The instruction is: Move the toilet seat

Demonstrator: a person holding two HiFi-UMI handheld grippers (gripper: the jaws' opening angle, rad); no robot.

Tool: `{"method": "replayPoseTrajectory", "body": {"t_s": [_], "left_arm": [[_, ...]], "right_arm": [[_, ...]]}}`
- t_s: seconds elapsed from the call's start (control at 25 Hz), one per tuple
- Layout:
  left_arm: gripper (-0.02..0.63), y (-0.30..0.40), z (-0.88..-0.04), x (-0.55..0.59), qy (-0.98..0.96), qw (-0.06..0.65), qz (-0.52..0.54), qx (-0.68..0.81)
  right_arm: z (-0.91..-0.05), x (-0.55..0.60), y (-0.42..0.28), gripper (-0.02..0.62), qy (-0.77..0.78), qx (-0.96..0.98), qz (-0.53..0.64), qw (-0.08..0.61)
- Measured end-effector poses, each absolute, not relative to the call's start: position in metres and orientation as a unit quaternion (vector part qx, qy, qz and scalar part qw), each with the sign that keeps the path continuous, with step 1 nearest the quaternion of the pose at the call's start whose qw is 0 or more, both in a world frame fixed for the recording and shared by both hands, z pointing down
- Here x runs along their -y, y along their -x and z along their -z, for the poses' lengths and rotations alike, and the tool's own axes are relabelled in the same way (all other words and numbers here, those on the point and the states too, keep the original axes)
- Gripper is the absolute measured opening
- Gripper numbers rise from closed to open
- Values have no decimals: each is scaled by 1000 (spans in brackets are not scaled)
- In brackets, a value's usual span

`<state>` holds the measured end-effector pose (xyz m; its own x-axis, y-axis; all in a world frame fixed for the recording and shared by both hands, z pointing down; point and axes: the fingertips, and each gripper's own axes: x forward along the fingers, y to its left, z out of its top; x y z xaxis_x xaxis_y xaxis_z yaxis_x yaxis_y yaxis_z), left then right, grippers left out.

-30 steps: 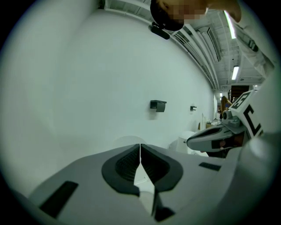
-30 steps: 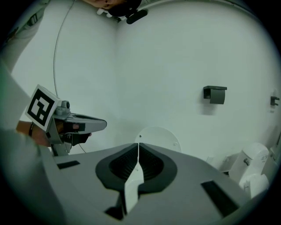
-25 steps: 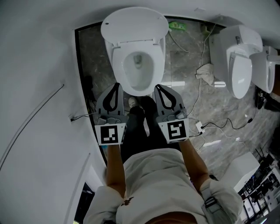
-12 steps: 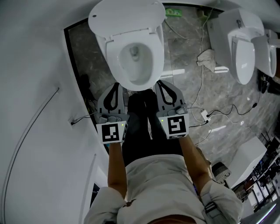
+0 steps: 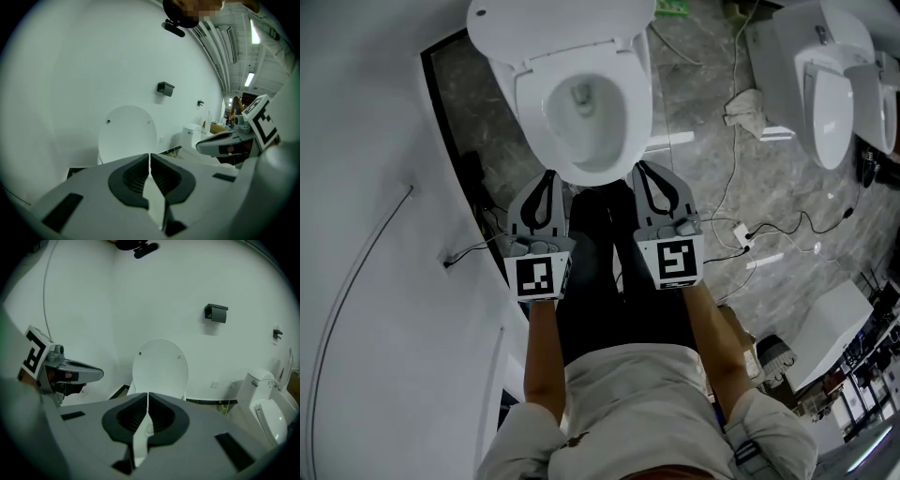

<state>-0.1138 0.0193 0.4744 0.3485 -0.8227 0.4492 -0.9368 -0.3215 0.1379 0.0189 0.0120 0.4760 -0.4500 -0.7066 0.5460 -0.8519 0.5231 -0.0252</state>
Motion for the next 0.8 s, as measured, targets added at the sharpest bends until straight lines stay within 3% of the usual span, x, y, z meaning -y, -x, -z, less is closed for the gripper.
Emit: {"method": "replayPoseTrajectory", "body": {"t_s": [0.8], "left_arm": [[26, 115, -575, -38, -786, 235, -181, 542]], "right_arm": [[-578, -31, -31, 23, -469, 814, -198, 280]]}}
